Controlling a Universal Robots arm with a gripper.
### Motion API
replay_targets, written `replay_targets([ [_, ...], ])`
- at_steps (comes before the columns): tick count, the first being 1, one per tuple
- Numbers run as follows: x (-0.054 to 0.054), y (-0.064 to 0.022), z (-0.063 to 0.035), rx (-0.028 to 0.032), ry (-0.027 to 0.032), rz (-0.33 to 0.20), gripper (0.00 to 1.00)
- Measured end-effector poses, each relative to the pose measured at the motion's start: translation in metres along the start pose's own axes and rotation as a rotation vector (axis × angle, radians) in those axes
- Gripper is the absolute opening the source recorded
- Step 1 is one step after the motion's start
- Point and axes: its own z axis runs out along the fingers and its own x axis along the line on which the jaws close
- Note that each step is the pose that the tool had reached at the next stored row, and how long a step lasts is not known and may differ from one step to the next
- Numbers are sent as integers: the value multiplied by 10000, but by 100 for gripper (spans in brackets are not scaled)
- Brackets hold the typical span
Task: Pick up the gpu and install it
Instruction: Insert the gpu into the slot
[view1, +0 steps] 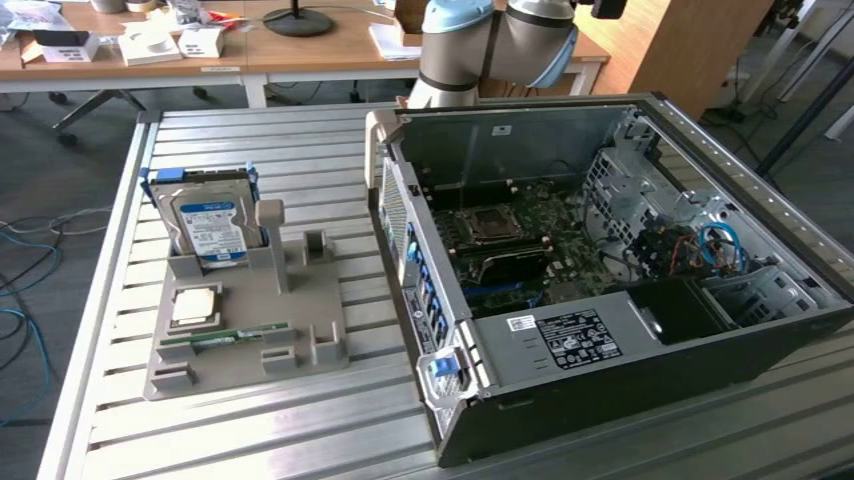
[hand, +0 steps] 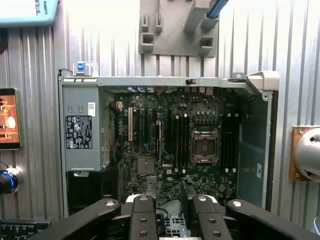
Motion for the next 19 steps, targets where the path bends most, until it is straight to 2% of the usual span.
replay_targets([
  [3, 0, 1, 15, 9, 0, 0, 33],
  [7, 0, 4, 87, 43, -2, -2, 33],
  [19, 4, 10, 304, 54, -2, 0, 33],
])
